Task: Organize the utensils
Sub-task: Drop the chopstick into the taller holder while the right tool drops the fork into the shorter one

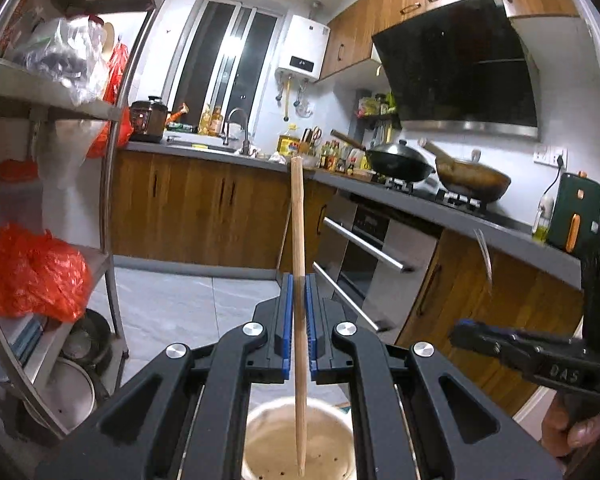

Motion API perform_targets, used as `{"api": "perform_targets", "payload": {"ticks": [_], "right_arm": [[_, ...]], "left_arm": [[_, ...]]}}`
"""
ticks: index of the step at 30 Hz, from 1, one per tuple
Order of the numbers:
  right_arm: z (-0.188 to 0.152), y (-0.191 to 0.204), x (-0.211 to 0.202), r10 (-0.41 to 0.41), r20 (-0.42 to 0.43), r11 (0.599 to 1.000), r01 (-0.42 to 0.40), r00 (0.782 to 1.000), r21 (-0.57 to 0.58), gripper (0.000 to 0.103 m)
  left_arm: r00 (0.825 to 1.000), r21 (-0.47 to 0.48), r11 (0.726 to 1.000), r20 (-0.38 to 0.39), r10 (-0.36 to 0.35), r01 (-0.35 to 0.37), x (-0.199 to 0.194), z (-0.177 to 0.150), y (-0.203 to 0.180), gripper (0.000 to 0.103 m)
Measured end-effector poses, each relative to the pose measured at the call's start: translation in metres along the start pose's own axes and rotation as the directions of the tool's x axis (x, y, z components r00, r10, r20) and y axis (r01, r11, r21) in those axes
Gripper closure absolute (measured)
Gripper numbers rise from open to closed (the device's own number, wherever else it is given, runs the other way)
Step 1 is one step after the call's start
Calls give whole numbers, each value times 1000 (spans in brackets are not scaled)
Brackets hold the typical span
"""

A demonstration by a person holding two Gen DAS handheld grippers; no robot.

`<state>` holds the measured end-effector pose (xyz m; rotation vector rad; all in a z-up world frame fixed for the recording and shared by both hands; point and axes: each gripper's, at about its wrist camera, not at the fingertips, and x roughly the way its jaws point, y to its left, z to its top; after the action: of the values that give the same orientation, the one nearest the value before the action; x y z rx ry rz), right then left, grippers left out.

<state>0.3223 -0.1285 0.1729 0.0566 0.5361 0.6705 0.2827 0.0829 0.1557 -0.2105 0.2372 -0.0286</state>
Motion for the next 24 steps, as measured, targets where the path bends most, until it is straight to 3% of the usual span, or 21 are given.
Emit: {"api": "perform_targets", "payload": {"ticks": [11,24], "right_arm": [[-43,12,37,-85,-130,993,73,988,-90,97],[-54,16,50,-87,-189,992,68,978,-103,97]], "left_arm": [[999,26,999,-49,23,-21,-9,-49,-2,97],[988,49,995,-120,95,-89,-4,-59,-2,97]]}}
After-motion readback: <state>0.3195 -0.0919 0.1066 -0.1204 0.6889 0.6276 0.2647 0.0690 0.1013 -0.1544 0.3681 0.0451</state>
